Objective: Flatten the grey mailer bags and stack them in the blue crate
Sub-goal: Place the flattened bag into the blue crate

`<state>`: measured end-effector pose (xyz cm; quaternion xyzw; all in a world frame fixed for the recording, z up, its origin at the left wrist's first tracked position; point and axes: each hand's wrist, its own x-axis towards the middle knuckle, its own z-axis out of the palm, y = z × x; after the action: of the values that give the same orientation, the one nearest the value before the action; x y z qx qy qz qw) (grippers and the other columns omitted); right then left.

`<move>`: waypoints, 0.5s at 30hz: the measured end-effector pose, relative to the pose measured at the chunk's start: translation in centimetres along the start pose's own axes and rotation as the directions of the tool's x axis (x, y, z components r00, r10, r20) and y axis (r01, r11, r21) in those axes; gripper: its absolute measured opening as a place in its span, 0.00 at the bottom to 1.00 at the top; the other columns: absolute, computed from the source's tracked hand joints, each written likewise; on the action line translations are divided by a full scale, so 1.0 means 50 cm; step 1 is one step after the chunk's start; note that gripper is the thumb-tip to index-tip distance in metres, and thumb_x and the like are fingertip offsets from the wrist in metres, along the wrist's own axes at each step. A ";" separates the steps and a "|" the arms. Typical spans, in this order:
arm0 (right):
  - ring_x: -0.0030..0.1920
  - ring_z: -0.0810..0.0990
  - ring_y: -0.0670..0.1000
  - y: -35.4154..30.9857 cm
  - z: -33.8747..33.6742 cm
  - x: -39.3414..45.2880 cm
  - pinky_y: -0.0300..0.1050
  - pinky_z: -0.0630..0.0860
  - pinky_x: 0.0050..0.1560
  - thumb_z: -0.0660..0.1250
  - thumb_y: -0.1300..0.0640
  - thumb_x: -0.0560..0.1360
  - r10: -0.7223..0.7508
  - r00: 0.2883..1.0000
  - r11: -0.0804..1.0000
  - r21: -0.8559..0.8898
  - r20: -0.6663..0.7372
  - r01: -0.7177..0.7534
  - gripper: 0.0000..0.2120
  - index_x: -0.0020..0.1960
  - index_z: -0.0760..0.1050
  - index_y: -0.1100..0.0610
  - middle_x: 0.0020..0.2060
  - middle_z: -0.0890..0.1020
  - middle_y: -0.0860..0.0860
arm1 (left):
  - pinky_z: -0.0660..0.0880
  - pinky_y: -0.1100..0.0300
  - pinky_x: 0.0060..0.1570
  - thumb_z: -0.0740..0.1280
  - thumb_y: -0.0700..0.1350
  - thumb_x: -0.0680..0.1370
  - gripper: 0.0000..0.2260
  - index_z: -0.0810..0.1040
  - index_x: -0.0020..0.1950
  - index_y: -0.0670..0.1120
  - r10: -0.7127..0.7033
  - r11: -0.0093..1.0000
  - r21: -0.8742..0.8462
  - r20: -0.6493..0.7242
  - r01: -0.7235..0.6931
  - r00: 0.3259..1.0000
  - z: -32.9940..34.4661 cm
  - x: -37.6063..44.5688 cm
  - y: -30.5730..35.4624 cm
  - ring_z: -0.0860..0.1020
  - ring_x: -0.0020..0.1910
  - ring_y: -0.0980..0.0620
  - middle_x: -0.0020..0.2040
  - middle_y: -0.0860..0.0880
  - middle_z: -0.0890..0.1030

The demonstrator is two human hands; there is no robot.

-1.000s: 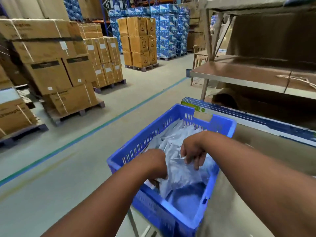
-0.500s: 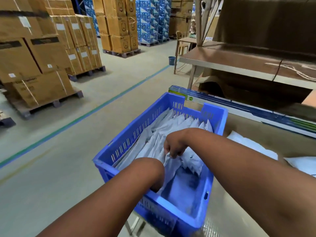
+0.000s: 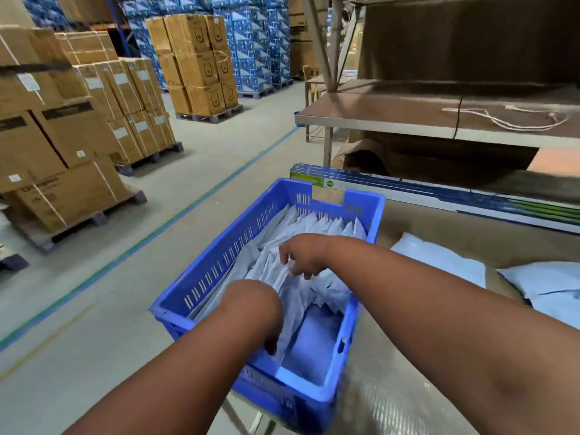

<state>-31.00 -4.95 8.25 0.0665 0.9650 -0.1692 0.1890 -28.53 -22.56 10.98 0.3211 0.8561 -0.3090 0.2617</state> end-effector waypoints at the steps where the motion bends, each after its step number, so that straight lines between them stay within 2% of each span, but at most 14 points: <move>1: 0.37 0.88 0.53 0.006 -0.013 -0.014 0.46 0.82 0.35 0.71 0.57 0.79 -0.018 0.999 1.000 -0.009 -0.037 0.018 0.12 0.61 0.76 0.50 0.56 0.82 0.54 | 0.78 0.51 0.56 0.78 0.67 0.70 0.25 0.81 0.60 0.53 -0.016 0.998 -0.054 -0.089 0.011 0.996 -0.018 -0.006 0.005 0.83 0.55 0.44 0.50 0.52 0.82; 3: 0.42 0.87 0.51 0.026 -0.045 -0.059 0.50 0.84 0.46 0.72 0.52 0.80 -0.064 0.990 0.997 -0.049 -0.123 0.058 0.11 0.61 0.77 0.48 0.58 0.82 0.52 | 0.77 0.51 0.53 0.80 0.64 0.69 0.28 0.81 0.64 0.52 -0.039 0.987 -0.160 -0.301 -0.010 0.953 -0.058 -0.022 0.027 0.83 0.58 0.44 0.57 0.51 0.82; 4: 0.47 0.86 0.50 0.036 -0.061 -0.086 0.51 0.82 0.52 0.72 0.50 0.80 -0.085 0.982 0.995 -0.071 -0.167 0.074 0.10 0.60 0.78 0.47 0.58 0.82 0.50 | 0.76 0.51 0.50 0.80 0.62 0.70 0.27 0.81 0.64 0.51 -0.050 0.980 -0.196 -0.390 -0.030 0.920 -0.076 -0.033 0.041 0.83 0.57 0.45 0.55 0.50 0.81; 6: 0.56 0.81 0.51 0.064 -0.086 -0.147 0.51 0.79 0.59 0.70 0.48 0.80 -0.097 0.967 0.992 -0.100 -0.235 0.075 0.07 0.57 0.79 0.46 0.59 0.82 0.47 | 0.74 0.53 0.44 0.79 0.59 0.71 0.23 0.80 0.60 0.51 -0.052 0.971 -0.229 -0.504 -0.075 0.862 -0.110 -0.052 0.078 0.81 0.51 0.46 0.49 0.51 0.77; 8: 0.58 0.80 0.52 0.101 -0.100 -0.212 0.52 0.78 0.60 0.69 0.47 0.80 -0.069 0.956 0.994 -0.098 -0.285 0.042 0.07 0.56 0.80 0.45 0.58 0.82 0.46 | 0.70 0.56 0.38 0.77 0.52 0.73 0.16 0.80 0.57 0.50 -0.015 0.970 -0.203 -0.592 -0.131 0.806 -0.142 -0.078 0.123 0.78 0.44 0.46 0.46 0.52 0.75; 9: 0.58 0.80 0.52 0.124 -0.104 -0.245 0.52 0.78 0.60 0.69 0.48 0.79 -0.050 0.949 0.996 -0.080 -0.311 0.026 0.06 0.56 0.80 0.45 0.58 0.83 0.46 | 0.71 0.56 0.38 0.74 0.48 0.74 0.12 0.80 0.56 0.48 0.011 0.970 -0.182 -0.624 -0.158 0.781 -0.159 -0.093 0.149 0.78 0.43 0.46 0.44 0.51 0.75; 12: 0.56 0.82 0.53 0.205 -0.100 -0.335 0.53 0.79 0.59 0.67 0.51 0.78 0.028 0.922 1.000 0.000 -0.386 -0.030 0.06 0.54 0.80 0.46 0.55 0.84 0.48 | 0.77 0.54 0.44 0.69 0.43 0.76 0.05 0.76 0.51 0.49 0.079 0.961 -0.141 -0.685 -0.238 0.724 -0.202 -0.133 0.236 0.83 0.51 0.44 0.49 0.48 0.80; 15: 0.51 0.82 0.55 0.293 -0.091 -0.429 0.52 0.80 0.54 0.64 0.55 0.78 0.110 0.887 0.993 0.084 -0.448 -0.081 0.04 0.48 0.77 0.48 0.50 0.85 0.49 | 0.78 0.52 0.50 0.67 0.44 0.77 0.09 0.80 0.56 0.50 0.157 0.940 -0.081 -0.757 -0.330 0.634 -0.242 -0.158 0.331 0.82 0.57 0.42 0.57 0.46 0.83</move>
<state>-10.01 8.97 16.10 0.1574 0.9722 -0.1701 -0.0344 -14.60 -7.22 18.23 0.5019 0.8639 -0.0202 -0.0360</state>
